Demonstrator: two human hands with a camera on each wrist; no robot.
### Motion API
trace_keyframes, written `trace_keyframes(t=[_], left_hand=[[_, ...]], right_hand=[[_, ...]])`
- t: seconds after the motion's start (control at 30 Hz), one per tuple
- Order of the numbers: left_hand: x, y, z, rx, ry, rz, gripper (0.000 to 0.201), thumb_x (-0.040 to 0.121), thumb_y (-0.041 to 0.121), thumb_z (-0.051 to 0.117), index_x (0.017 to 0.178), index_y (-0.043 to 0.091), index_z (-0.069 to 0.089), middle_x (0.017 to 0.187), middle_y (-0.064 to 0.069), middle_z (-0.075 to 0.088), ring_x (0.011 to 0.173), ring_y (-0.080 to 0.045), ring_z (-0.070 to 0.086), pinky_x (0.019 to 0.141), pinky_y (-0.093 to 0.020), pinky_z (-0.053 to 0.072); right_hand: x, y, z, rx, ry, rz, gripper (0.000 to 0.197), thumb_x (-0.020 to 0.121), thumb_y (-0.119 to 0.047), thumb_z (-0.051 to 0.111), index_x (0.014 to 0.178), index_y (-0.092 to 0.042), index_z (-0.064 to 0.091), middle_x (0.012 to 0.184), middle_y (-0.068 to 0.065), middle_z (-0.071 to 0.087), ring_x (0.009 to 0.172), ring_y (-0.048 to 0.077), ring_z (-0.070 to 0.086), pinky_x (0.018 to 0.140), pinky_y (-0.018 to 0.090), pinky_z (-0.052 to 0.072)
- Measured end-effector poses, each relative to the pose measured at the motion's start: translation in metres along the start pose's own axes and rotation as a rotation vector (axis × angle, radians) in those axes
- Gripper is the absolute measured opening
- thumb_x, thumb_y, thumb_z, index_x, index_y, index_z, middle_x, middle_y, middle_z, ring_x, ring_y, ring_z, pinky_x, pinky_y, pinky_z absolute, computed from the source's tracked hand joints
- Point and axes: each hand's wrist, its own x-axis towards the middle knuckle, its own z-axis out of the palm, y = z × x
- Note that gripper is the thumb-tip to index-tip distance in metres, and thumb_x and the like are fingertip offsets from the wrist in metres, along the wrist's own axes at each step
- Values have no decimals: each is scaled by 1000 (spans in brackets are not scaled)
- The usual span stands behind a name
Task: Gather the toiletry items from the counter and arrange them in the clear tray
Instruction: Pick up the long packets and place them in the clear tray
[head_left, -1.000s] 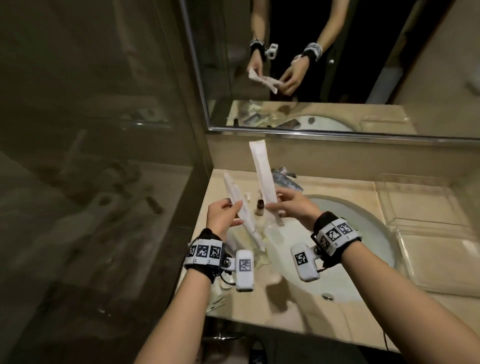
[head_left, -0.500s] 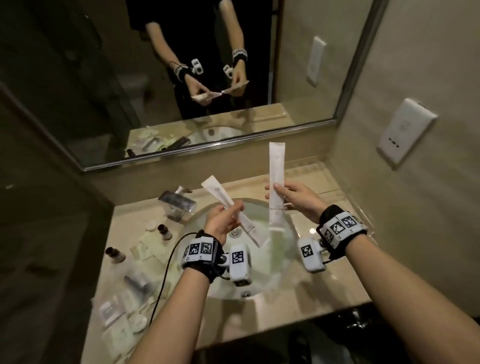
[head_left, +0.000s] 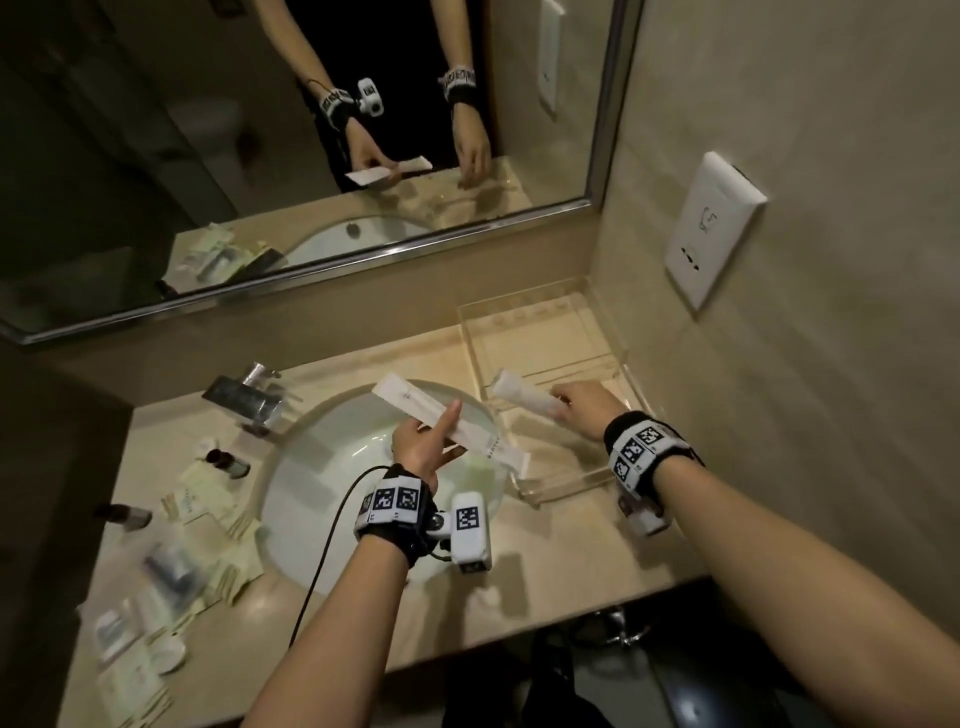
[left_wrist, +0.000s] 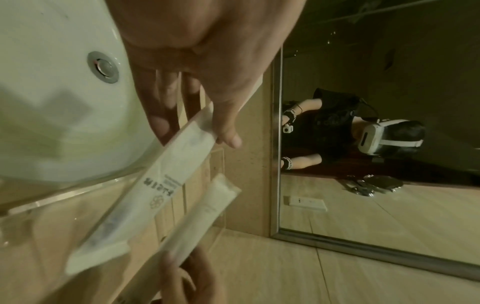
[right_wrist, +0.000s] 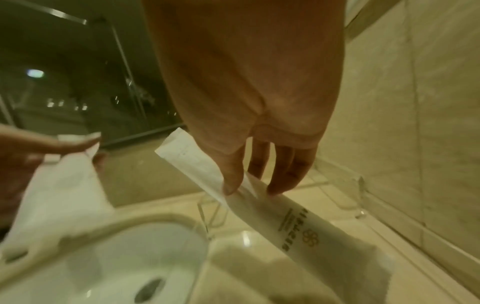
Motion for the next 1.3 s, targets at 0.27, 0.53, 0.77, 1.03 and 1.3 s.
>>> trace_keyframes(t=[0.27, 0.53, 0.77, 1.03, 1.3], left_hand=[[30, -23, -12, -80, 59, -19, 30, 88, 15, 67, 111, -4, 63, 89, -10, 68, 81, -21, 67, 71, -28, 60], [53, -33, -4, -172, 16, -47, 45, 87, 14, 68, 120, -13, 53, 111, -21, 67, 100, -31, 68, 68, -24, 60], [57, -39, 16, -176, -136, -98, 30, 83, 16, 72, 106, -1, 63, 112, -17, 69, 107, -27, 67, 72, -21, 59], [50, -44, 52, -229, -301, -131, 30, 85, 7, 69, 114, 3, 62, 111, -13, 68, 103, -21, 67, 80, -23, 59], [65, -58, 47, -155, -231, -147, 43, 77, 9, 77, 116, -4, 61, 115, -21, 67, 103, -27, 67, 80, -27, 58]], right_hand=[[17, 30, 36, -444, -204, 44, 33, 87, -2, 49, 113, -16, 62, 112, 6, 65, 103, 26, 62, 91, 36, 50], [19, 47, 50, -224, -190, 47, 19, 87, -4, 61, 101, -15, 67, 109, 6, 64, 95, 23, 62, 86, 33, 52], [27, 40, 27, 383, 249, 137, 14, 91, -7, 57, 91, -12, 70, 95, 3, 71, 86, 16, 65, 80, 22, 51], [25, 18, 0, 354, -193, -52, 25, 90, -43, 62, 101, -23, 72, 99, -6, 70, 95, 12, 63, 84, 25, 47], [18, 43, 0, 147, -159, 26, 21, 87, -27, 67, 106, -19, 72, 98, -1, 70, 94, 16, 62, 78, 20, 40]])
